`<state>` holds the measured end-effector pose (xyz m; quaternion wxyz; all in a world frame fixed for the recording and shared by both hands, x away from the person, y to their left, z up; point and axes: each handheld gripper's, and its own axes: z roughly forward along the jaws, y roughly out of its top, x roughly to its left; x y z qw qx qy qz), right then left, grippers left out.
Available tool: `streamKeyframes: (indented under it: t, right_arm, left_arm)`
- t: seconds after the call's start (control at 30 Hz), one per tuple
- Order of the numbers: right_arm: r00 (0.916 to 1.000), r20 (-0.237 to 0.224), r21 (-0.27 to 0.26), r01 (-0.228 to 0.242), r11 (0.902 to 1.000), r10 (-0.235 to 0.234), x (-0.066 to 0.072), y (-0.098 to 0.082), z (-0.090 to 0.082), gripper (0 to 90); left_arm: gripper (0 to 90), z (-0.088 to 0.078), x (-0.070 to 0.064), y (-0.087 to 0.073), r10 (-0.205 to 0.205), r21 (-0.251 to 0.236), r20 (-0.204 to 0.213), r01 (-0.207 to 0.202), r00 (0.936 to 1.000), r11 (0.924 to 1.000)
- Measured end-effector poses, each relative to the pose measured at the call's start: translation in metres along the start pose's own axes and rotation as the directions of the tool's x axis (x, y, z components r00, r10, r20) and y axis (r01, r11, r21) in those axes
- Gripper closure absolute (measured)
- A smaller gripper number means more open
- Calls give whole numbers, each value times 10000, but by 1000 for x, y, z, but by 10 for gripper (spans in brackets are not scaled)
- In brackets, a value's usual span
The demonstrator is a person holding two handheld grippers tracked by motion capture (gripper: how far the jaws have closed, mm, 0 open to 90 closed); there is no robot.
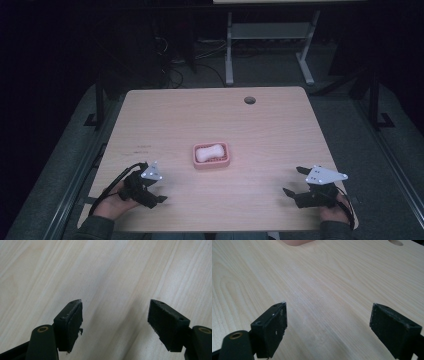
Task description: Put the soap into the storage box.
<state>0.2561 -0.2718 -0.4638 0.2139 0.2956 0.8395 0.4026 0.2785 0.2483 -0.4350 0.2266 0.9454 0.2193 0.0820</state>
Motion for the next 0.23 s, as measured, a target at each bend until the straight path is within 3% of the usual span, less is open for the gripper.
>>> streamKeyframes:
  t: [0.23]
  right_arm:
    - [10000, -59, -97, 55, 9999, -56, 0, 2, 1, 137]
  left_arm:
    - [272, 1, -2, -11, -148, 121, -29, 148, 9999, 9998]
